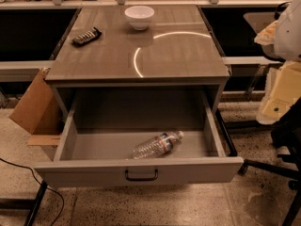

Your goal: Pick water bottle from top drawer and place on counter

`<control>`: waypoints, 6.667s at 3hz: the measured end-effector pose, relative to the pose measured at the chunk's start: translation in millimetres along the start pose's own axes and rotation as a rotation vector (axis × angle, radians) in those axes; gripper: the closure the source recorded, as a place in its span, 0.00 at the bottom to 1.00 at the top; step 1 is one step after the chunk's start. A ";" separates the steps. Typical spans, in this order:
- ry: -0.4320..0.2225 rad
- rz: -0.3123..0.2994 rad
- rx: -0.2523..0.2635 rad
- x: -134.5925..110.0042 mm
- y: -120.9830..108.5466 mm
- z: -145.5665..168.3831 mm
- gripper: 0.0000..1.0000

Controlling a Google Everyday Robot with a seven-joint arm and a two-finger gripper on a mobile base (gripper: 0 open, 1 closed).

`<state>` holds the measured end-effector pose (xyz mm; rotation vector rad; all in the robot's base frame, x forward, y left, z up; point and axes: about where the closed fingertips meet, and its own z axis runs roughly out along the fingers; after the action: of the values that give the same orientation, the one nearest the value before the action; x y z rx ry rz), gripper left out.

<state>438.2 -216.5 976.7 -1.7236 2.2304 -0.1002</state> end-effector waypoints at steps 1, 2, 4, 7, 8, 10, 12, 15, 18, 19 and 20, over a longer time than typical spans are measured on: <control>-0.003 -0.002 0.004 -1.2 -0.2 -0.1 0.00; -0.030 -0.014 -0.027 -10.9 3.9 21.0 0.00; -0.192 -0.010 -0.167 -51.9 29.1 95.1 0.00; -0.203 -0.058 -0.218 -68.1 35.1 140.1 0.00; -0.242 -0.123 -0.261 -83.5 40.5 203.9 0.00; -0.263 -0.158 -0.251 -84.7 34.2 217.0 0.00; -0.329 -0.279 -0.207 -96.7 8.5 265.9 0.00; -0.280 -0.420 -0.149 -109.8 -3.7 329.8 0.00; -0.219 -0.491 -0.197 -130.2 22.5 375.6 0.00; -0.221 -0.503 -0.238 -138.4 35.0 392.4 0.26; -0.218 -0.500 -0.260 -139.3 40.3 399.5 0.49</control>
Offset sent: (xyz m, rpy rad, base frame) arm 0.0138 0.0389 -0.0607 0.0855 0.0765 0.0749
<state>548.1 -17.7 617.5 -2.2758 1.6772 0.2646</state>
